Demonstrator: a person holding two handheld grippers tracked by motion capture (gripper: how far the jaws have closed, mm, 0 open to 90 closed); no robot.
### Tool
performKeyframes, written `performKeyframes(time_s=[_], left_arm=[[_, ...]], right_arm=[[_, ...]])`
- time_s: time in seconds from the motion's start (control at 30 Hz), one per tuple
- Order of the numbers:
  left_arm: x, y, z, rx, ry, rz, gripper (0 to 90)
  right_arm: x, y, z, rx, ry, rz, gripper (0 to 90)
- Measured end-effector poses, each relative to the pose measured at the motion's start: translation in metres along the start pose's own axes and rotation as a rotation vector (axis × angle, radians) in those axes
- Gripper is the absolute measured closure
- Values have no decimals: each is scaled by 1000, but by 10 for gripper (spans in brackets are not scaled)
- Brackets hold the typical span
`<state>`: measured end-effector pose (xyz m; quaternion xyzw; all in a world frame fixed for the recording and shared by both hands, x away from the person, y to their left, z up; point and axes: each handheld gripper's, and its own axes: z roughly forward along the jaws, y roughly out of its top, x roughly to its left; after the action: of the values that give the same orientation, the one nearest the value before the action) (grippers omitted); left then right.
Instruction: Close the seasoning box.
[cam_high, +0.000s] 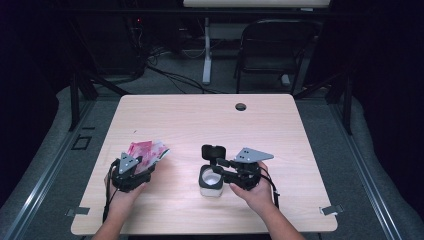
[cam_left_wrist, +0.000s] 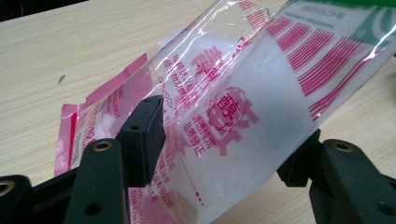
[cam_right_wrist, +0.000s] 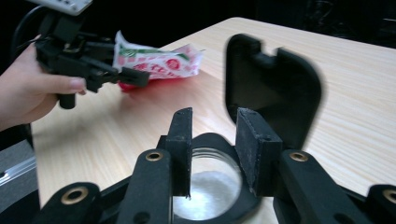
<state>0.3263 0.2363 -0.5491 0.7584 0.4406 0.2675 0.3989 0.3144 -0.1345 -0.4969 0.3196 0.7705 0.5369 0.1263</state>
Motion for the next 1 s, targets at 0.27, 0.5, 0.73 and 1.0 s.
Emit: performKeyframes(time_s=[0.27,0.5,0.73,1.0], left_arm=[[-3,2,-5,-25,-12,-18,438],[-9,2,-6,-27,-31,-10,440],[-13,-1,-8,-20,-43,3,440],[-15,-4,-11,-11,-50,10,439]], right_arm=[[-20,4,-13,-11,-74,24,655],[-33,2,-15,-18,-108,65,593],[-37,0,-5,-4,-119,40,543],[-42,0,5,7,-136,13,538]])
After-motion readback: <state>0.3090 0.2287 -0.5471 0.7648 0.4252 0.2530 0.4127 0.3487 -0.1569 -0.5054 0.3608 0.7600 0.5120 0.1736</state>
